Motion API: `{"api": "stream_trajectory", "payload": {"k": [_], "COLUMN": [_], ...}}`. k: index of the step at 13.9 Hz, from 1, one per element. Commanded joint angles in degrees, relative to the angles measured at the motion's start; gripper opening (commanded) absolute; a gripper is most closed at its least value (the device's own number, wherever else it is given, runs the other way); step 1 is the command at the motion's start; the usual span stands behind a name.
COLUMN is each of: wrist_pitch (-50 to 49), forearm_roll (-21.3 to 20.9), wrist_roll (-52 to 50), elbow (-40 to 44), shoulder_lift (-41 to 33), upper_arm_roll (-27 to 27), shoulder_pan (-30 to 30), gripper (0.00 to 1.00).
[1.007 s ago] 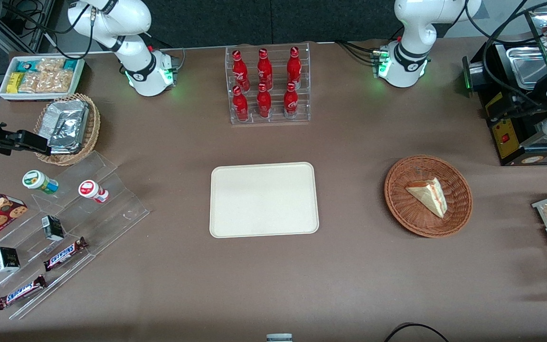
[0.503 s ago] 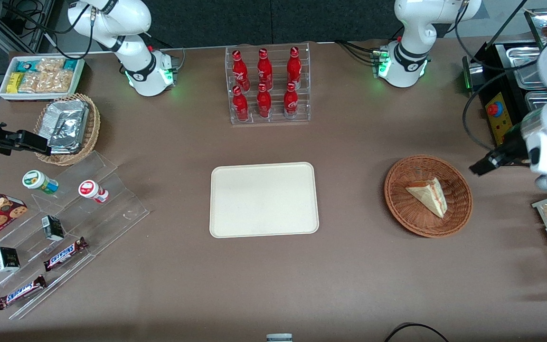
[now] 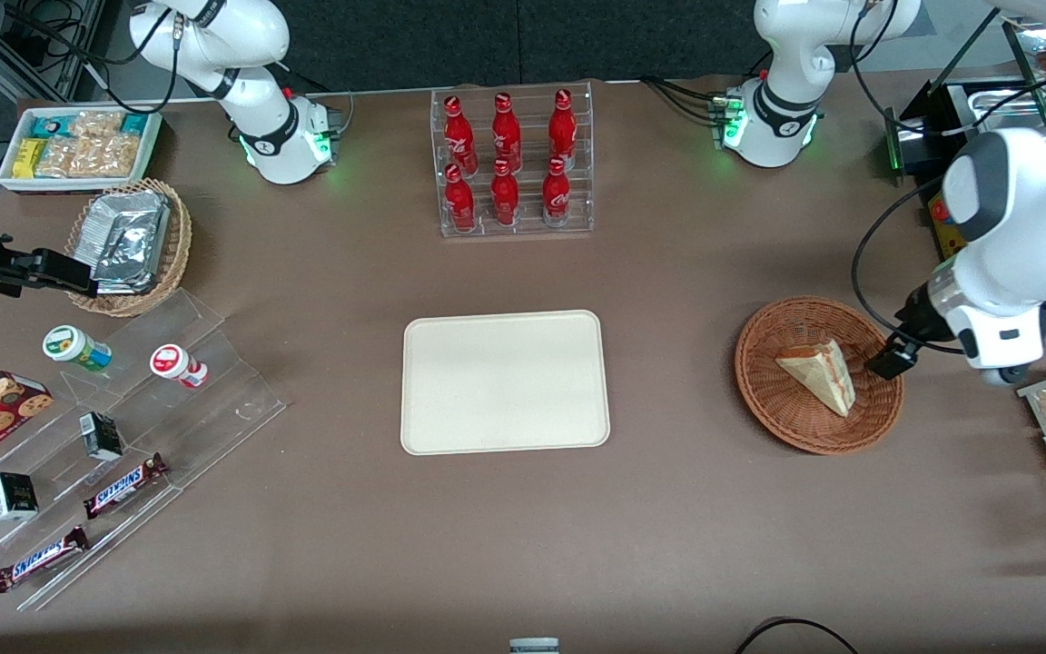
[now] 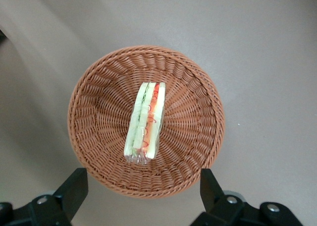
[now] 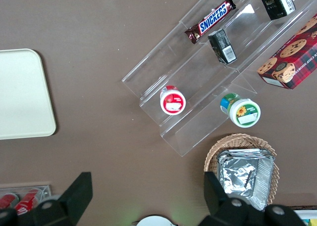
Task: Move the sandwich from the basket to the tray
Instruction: 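Move the left gripper down over the sandwich in the wicker basket, then close the left gripper on the wrapped sandwich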
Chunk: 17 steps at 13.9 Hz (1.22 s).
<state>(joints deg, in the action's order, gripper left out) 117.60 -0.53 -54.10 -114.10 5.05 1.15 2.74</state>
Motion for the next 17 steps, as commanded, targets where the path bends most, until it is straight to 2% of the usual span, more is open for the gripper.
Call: {"api": "stream_trajectory", "payload": {"k": [1,4,17], "wrist_pitch": [5.43,12.64,20.38], "forearm_roll": [-0.35,-0.35,-0.35], "wrist_roll": [-3.11,-5.48,-10.41], "elbow": [-6.03,-11.67,-14.75], "shoulder_lift": [-1.53,-1.62,4.26], "upper_arm_roll": [0.00,0.00,-1.41], "shoulder_pan": [0.43,0.43,0.51], "gripper": [1.00,1.00,1.00]}}
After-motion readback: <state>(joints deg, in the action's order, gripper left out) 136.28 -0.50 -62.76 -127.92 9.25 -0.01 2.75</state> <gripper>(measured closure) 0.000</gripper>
